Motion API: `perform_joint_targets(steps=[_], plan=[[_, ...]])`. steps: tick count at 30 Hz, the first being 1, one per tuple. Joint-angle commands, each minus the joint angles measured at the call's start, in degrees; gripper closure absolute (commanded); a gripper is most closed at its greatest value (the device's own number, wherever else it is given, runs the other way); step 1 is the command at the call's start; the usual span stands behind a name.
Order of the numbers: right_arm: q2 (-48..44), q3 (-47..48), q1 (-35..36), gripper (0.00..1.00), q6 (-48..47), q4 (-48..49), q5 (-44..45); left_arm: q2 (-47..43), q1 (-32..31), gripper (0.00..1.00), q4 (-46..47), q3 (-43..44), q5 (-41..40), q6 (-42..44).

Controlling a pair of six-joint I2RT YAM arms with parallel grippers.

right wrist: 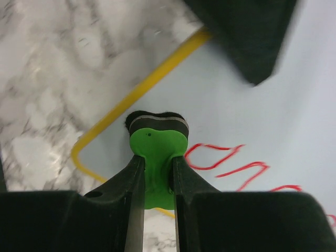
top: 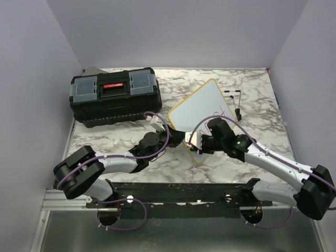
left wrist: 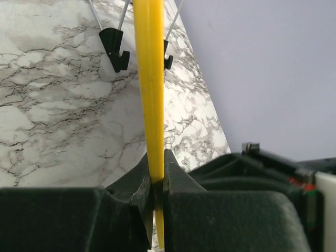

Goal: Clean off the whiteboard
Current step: Erase the whiteboard at the center of the board.

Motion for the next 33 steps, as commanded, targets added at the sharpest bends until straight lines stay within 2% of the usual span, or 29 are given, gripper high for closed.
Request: perform_joint_targets(steps=[1, 4, 10, 16, 19, 23, 27, 30, 33], plan=[[-2.0, -4.8, 0.3, 0.99, -9.1, -11.8, -9.5, -0.5, -0.9, 1.00, 8.8, 1.9, 2.2, 0.1], [-1.9, -5.1, 0.3, 0.99, -6.6, -7.8, -9.1, -0.7, -0.9, 1.00, 8.8, 2.0, 2.0, 0.0], [-0.6, -1.9, 0.3, 0.99, 8.3, 8.8, 5.8, -1.6, -0.9, 1.00, 7.8, 1.6, 1.9, 0.3], [0.8, -4.1, 0.2, 0.99, 9.3, 10.0, 13.4, -2.5, -0.9, 1.00, 7.7, 1.2, 1.9, 0.9], [0.0, -6.2, 0.2, 0.99, 5.9, 4.8, 11.2, -2.3, -0.9, 1.00, 8.0, 1.1, 2.1, 1.0], [-1.5, -7.4, 0.2, 0.99, -1.4, -2.9, -3.2, -1.7, -0.8, 1.00, 9.3, 1.0, 2.5, 1.0], [-3.4, -6.6, 0.2, 0.99, -1.7, 0.5, -10.5, -1.1, -0.8, 1.00, 9.8, 0.9, 2.6, 0.6], [-2.7, -5.0, 0.2, 0.99, 4.3, 9.8, -6.3, -0.7, -0.8, 1.00, 10.0, 0.8, 2.6, 0.2], [-0.5, -4.3, 0.2, 0.99, 9.8, 18.0, 5.5, -0.4, -0.8, 1.00, 10.1, 1.0, 2.7, -0.1]])
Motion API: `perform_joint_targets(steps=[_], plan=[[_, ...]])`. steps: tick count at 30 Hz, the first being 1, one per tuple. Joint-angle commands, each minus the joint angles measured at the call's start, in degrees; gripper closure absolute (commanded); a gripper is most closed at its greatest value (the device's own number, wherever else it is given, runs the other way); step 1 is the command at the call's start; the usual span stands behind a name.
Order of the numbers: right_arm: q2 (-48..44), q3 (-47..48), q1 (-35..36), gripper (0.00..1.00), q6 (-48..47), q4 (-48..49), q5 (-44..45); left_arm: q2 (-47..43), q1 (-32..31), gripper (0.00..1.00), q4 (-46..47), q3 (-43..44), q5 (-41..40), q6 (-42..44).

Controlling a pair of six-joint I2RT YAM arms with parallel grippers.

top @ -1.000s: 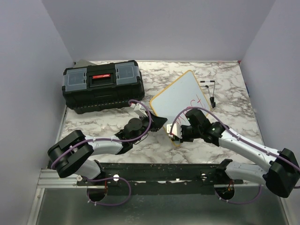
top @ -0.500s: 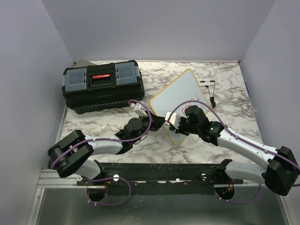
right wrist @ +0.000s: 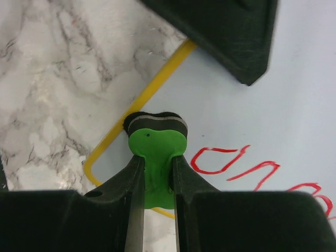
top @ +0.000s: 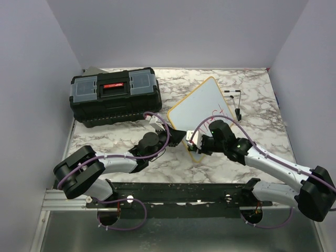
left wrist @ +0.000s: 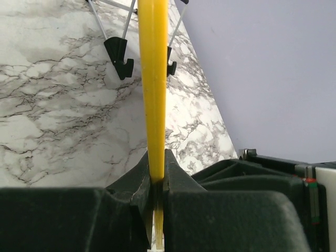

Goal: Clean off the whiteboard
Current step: Erase the whiteboard at the center of the board.

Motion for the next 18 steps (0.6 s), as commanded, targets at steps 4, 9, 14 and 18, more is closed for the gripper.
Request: perform_joint_targets(steps=[4, 9, 14, 18], plan=[[1.0, -2.8, -0.5, 0.99, 6.0, 19.7, 17.4, -1.1, -0.8, 1.00, 8.1, 1.2, 3.3, -2.0], [-3.7, -7.3, -2.7, 0.99, 2.4, 14.0, 13.9, -1.1, -0.8, 1.00, 8.2, 1.3, 3.7, -1.6], [-3.4, -6.2, -2.6, 0.99, -4.8, -0.6, -6.6, -0.6, -0.8, 1.00, 8.9, 1.3, 3.8, -1.8], [-1.6, -3.9, -1.6, 0.99, -6.1, -1.0, -13.4, -0.6, -0.8, 1.00, 9.3, 1.0, 3.4, -2.1]])
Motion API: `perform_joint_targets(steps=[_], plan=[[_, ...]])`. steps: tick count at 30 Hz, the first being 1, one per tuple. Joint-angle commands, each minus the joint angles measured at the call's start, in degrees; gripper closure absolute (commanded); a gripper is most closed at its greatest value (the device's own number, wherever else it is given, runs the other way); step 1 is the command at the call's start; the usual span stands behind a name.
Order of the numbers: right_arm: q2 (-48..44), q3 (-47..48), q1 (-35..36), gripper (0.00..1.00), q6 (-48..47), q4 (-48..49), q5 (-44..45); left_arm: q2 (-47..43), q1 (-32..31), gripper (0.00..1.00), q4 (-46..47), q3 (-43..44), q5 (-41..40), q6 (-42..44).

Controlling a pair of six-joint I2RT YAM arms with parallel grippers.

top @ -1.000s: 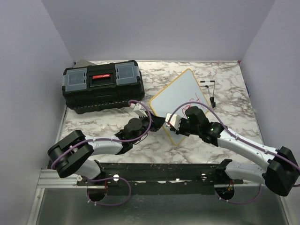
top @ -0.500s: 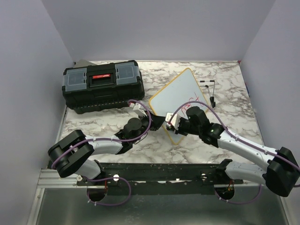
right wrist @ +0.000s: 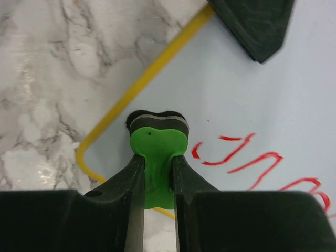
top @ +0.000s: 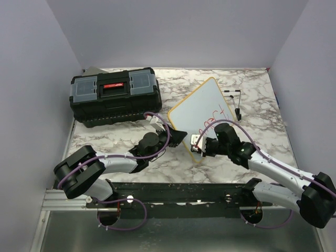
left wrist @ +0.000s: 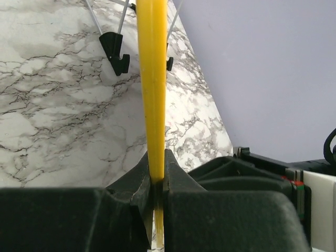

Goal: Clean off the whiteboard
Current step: Erase the whiteboard at the center of the board.

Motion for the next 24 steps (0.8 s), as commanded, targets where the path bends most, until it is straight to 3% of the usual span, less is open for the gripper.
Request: perform_joint_targets(steps=[1, 6, 11, 15, 18, 24], plan=[[2.6, 2.8, 1.4, 0.99, -2.4, -5.4, -13.4, -0.9, -0.8, 1.00, 9.1, 1.1, 2.6, -2.1], [6.2, 6.0, 1.1, 0.99, 11.3, 9.1, 1.7, -1.3, -0.8, 1.00, 8.8, 0.9, 2.8, -1.7], [8.1, 5.3, -4.4, 0.99, 11.9, 13.2, 8.9, -1.9, -0.8, 1.00, 9.5, 0.1, 3.3, -0.6], [6.1, 0.2, -7.6, 0.99, 5.8, 12.9, 6.0, -1.7, -0.7, 1.00, 10.4, -0.3, 3.1, -0.9], [3.3, -3.5, -7.6, 0.99, -1.1, 8.0, -4.3, -1.2, -0.7, 1.00, 11.6, -0.7, 2.5, -2.1], [5.0, -0.7, -6.6, 0.99, -1.1, 3.9, -16.8, -1.1, -0.5, 1.00, 12.1, -0.9, 2.0, -3.1]])
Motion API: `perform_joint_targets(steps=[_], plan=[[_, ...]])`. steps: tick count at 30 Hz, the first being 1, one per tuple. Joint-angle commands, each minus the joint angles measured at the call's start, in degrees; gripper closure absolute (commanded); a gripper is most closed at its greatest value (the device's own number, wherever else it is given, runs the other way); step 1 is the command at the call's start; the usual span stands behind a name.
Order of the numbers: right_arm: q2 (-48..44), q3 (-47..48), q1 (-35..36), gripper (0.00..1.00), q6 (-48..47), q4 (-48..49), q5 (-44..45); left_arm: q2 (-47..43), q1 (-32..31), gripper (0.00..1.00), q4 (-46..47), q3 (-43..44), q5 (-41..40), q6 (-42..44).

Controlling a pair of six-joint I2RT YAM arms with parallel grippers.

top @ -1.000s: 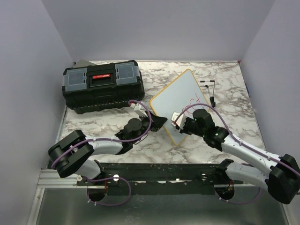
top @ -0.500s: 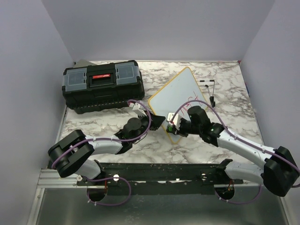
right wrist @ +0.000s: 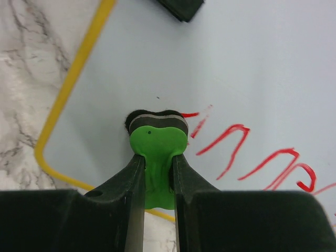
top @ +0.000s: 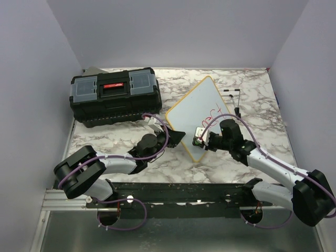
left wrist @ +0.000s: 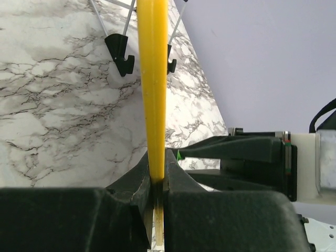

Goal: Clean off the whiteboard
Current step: Erase the whiteboard at the center of the board.

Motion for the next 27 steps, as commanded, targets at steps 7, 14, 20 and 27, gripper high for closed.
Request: perform_joint_targets(steps=[7, 14, 20, 27], plan=[[3.9, 6.1, 1.4, 0.99, 12.6, 8.2, -3.0, -0.7, -0.8, 1.00, 9.5, 1.7, 3.4, -3.3], [7.1, 4.6, -0.2, 0.99, 10.5, 6.9, 9.5, -1.4, -0.8, 1.00, 9.8, 1.0, 3.7, -3.1], [-0.2, -1.9, -0.3, 0.99, -2.8, -4.7, -8.1, -0.3, -0.8, 1.00, 11.8, 0.4, 3.8, -3.6], [2.5, 2.5, 1.1, 0.99, -0.1, -3.7, -17.6, 0.7, -0.8, 1.00, 12.8, 0.5, 3.9, -4.4]])
